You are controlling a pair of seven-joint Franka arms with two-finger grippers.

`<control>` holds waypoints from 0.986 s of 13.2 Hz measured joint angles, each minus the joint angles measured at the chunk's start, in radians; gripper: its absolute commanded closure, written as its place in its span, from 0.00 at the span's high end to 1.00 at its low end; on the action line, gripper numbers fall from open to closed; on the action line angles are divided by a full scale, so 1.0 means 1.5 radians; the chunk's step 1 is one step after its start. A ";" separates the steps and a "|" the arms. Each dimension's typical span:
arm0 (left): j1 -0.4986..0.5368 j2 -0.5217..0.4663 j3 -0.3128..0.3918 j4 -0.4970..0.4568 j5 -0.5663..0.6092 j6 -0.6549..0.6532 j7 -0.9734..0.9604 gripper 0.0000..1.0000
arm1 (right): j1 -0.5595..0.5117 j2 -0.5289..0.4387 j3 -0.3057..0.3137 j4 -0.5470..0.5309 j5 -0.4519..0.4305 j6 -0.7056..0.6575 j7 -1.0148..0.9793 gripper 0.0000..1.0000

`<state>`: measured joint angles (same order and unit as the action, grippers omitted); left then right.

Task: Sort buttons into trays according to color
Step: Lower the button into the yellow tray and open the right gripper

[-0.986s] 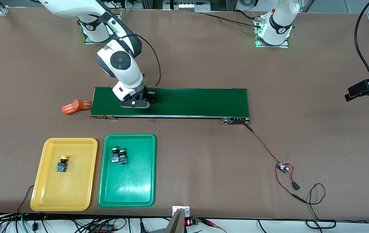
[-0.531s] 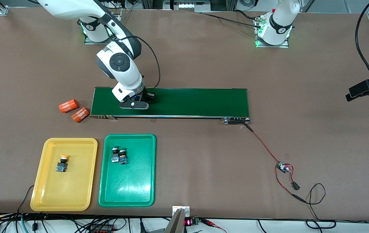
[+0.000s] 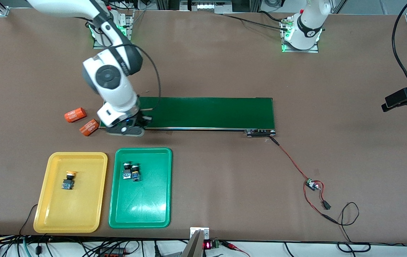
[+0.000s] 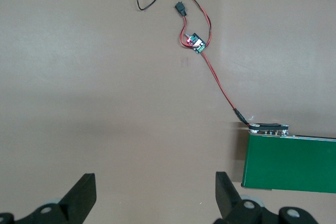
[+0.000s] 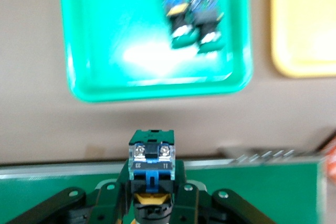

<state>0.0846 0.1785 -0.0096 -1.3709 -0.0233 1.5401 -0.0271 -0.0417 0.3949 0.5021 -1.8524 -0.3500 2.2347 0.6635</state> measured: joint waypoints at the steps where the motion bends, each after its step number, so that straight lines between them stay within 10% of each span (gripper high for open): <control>1: 0.000 0.000 0.000 0.000 0.000 0.000 0.000 1.00 | -0.007 0.000 -0.019 0.014 0.014 -0.007 -0.042 0.00; 8: 0.000 0.000 -0.003 0.000 0.000 0.017 0.000 1.00 | -0.021 0.039 -0.183 0.091 0.105 -0.008 -0.264 0.00; 13: -0.007 0.000 -0.006 0.000 0.000 0.018 0.000 1.00 | -0.018 0.160 -0.193 0.189 0.112 0.007 -0.278 0.01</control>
<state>0.0738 0.1781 -0.0193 -1.3707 -0.0234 1.5665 -0.0265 -0.0687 0.6354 0.2131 -1.5692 -0.1817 2.2456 0.2470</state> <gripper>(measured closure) 0.000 0.670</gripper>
